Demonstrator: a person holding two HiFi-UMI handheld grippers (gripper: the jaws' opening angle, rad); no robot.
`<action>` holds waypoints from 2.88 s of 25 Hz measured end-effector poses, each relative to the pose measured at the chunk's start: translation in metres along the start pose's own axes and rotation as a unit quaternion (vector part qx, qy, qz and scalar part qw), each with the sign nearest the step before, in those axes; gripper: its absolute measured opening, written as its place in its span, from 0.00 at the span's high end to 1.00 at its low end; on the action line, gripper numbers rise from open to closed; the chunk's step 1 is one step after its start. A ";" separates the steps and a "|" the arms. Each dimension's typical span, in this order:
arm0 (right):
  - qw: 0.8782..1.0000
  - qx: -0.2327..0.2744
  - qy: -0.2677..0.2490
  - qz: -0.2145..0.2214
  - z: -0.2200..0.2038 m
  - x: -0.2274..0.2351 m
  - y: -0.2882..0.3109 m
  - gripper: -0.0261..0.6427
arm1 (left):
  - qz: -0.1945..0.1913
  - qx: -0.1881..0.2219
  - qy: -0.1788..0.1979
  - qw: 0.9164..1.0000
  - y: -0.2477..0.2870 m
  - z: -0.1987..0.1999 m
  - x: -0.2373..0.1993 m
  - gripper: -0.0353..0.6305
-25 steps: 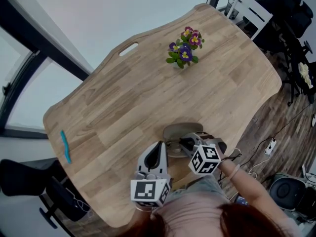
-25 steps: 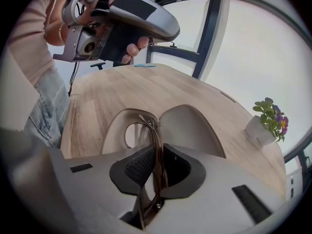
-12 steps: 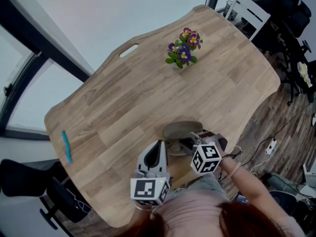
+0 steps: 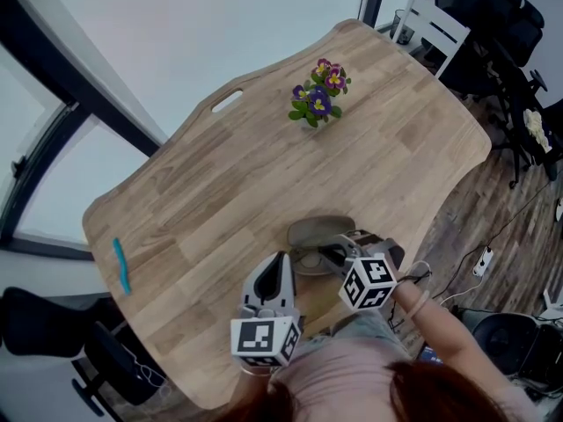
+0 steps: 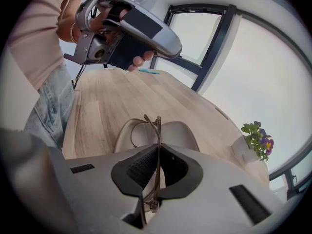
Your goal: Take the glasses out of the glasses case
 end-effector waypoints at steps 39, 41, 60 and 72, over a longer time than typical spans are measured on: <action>0.942 0.130 0.228 -0.208 0.022 0.003 -0.113 0.94 | -0.023 0.063 0.044 0.997 -0.054 0.033 0.021 0.94; 0.936 0.138 0.239 -0.217 0.023 0.002 -0.119 0.94 | -0.026 0.064 0.047 0.996 -0.056 0.034 0.021 0.94; 0.886 0.228 0.312 -0.257 0.027 0.000 -0.167 0.94 | -0.025 0.082 0.067 0.994 -0.068 0.046 0.046 0.94; 0.872 0.275 0.318 -0.249 0.024 -0.001 -0.204 0.94 | 0.002 0.093 0.074 0.993 -0.083 0.055 0.082 0.94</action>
Point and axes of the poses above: the fingertips, and each gripper's own axes: y forward along the fingers, x to its right, z out of its top, the point moved 4 cm from there along -y, backward along the fingers, and after that the axes turned 3 degrees about y, right-handed, at the moved point
